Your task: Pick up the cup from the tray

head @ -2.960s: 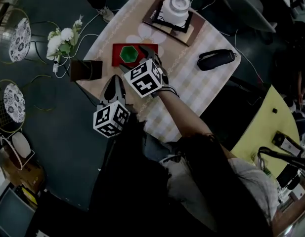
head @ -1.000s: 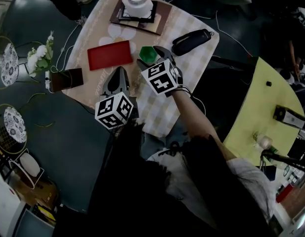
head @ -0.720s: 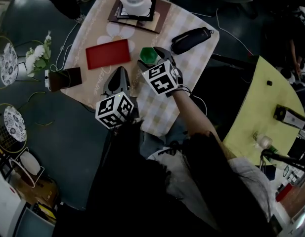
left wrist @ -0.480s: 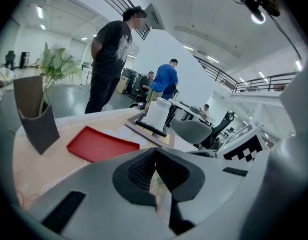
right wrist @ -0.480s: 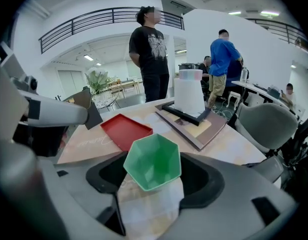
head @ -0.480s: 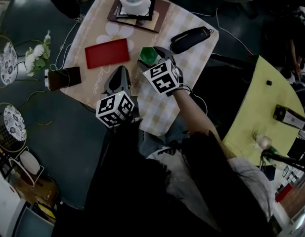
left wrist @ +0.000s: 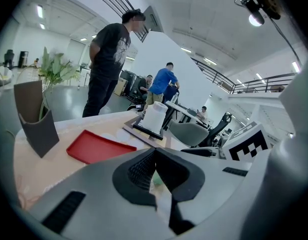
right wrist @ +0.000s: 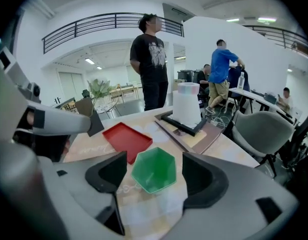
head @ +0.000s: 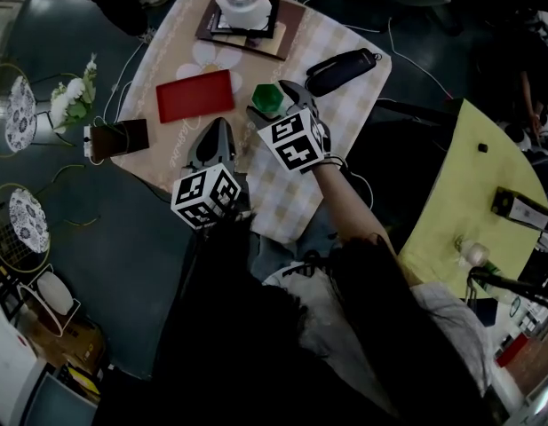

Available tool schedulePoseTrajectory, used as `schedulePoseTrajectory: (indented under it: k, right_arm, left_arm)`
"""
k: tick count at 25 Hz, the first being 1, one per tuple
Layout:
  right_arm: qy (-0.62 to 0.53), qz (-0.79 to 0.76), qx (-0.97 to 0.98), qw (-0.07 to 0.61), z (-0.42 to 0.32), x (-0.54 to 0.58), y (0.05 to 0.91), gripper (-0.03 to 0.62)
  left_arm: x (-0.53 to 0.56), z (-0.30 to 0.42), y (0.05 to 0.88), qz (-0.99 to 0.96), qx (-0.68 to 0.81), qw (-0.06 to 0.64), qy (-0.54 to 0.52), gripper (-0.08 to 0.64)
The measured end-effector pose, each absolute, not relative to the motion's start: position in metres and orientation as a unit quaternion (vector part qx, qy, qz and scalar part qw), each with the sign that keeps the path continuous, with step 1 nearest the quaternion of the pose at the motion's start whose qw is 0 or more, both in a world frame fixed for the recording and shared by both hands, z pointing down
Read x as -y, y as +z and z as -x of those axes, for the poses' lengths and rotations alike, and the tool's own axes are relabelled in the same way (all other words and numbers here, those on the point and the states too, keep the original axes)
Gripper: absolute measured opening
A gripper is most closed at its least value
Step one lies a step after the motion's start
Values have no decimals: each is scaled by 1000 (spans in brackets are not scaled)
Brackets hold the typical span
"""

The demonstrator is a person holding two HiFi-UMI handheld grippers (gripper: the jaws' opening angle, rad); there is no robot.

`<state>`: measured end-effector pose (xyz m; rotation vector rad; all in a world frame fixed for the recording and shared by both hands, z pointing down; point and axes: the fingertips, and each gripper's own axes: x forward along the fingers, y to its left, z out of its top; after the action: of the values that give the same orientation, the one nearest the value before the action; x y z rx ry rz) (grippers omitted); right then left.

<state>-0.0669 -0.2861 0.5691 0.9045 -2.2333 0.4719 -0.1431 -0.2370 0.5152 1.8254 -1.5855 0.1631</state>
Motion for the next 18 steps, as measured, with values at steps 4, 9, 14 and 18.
schedulePoseTrajectory:
  k: [4, 9, 14, 18]
  right_arm:
    - [195, -353, 865, 298, 68, 281, 540, 332]
    - [182, -336, 884, 271, 73, 267, 498, 330]
    - [161, -339, 886, 271, 74, 247, 470, 206]
    - [154, -403, 871, 235, 56, 244, 441, 37]
  left_arm:
    - [233, 144, 502, -708, 613, 346, 53, 9]
    - [232, 140, 479, -724, 608, 323, 34, 9]
    - [222, 136, 449, -736, 607, 299, 13, 9]
    - [206, 134, 427, -746, 602, 284, 5, 9]
